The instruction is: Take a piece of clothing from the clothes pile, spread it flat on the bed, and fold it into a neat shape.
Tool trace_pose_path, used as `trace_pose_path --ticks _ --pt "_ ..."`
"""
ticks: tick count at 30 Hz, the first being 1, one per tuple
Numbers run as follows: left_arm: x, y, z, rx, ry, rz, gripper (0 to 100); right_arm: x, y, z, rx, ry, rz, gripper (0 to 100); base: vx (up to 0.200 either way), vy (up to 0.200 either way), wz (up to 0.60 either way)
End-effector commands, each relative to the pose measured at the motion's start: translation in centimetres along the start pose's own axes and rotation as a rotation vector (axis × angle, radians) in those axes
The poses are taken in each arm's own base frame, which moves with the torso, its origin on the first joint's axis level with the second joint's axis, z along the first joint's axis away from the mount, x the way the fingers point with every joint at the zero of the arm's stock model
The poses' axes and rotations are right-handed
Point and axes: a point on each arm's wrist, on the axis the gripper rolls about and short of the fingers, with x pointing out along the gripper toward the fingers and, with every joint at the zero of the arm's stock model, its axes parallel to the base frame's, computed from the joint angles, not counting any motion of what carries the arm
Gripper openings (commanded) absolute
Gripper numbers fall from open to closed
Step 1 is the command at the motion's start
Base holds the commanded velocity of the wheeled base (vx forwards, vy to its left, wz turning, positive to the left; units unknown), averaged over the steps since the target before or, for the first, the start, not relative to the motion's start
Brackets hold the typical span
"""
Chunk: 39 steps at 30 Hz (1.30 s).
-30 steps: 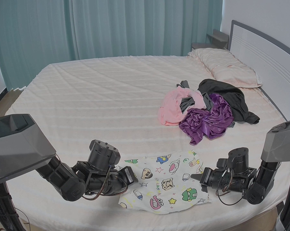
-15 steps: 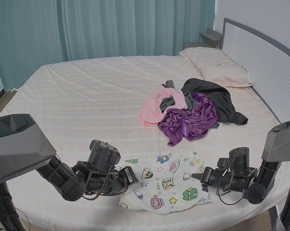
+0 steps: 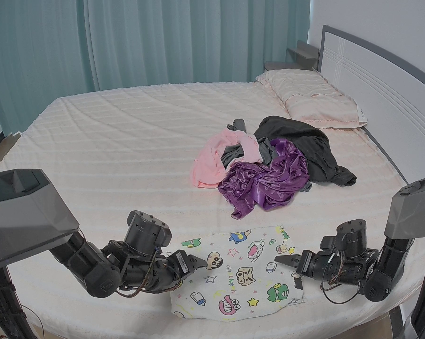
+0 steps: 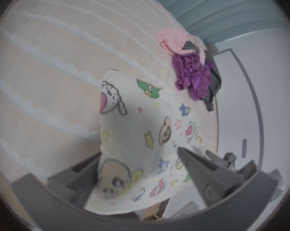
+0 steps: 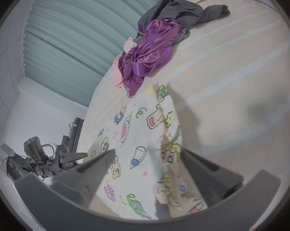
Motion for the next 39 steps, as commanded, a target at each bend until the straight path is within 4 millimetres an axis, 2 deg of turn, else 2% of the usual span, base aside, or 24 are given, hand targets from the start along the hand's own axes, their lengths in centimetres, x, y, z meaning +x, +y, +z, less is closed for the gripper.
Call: trace_pose_path --ticks 1,5,6,7,9,11,15,22,25,30,31,35,39 --pt "-1.0 1.7 -0.2 0.037 0.040 0.105 100 -0.8 -1.1 -0.4 -0.035 0.018 -0.044 100 0.000 0.000 0.00" --pt "-3.6 2.1 1.0 0.102 0.052 0.181 100 -2.0 -1.3 0.3 -0.063 -0.024 -0.047 100 0.000 0.000 0.00" --pt "-3.6 2.1 1.0 0.102 0.052 0.181 100 -2.0 -1.3 0.3 -0.063 -0.024 -0.047 100 0.000 0.000 0.00" --pt "-5.0 1.4 2.5 0.080 0.006 0.155 100 -3.0 -0.7 0.6 -0.069 -0.040 -0.030 100 0.000 0.000 0.00" --pt "-6.0 1.0 3.5 0.052 -0.035 0.126 100 -3.5 -0.4 0.6 -0.078 -0.047 -0.019 100 0.000 0.000 0.00" --pt "-6.2 0.5 3.6 0.012 -0.047 0.097 100 -3.5 -0.2 0.4 -0.087 -0.040 -0.012 100 0.000 0.000 0.00" --pt "-5.5 -1.1 3.0 -0.056 -0.057 0.009 100 -3.1 0.1 -0.3 -0.101 -0.011 -0.006 100 0.000 0.000 0.00" --pt "-2.4 -2.5 0.8 -0.164 -0.017 -0.088 100 -2.7 -0.2 -0.6 -0.099 0.004 -0.015 100 0.000 0.000 0.00" --pt "-0.9 -2.1 -0.8 -0.139 0.043 -0.054 100 -2.6 -0.3 -0.6 -0.097 0.008 -0.019 100 0.000 0.000 0.00" --pt "1.0 -0.7 -1.1 -0.077 -0.007 0.054 100 -2.6 -0.3 -0.6 -0.096 0.007 -0.020 100 0.000 0.000 0.00" --pt "2.1 0.2 -1.5 -0.037 -0.034 0.120 100 -2.7 -0.3 -0.6 -0.095 0.006 -0.020 100 0.000 0.000 0.00" --pt "2.5 0.2 -1.8 -0.016 -0.057 0.144 100 -3.0 -0.2 -0.6 -0.098 0.004 -0.019 100 0.000 0.000 0.00" --pt "2.0 -0.1 -1.7 -0.021 -0.067 0.126 100 -3.7 -0.3 -1.0 -0.130 0.018 -0.028 100 0.000 0.000 0.00"
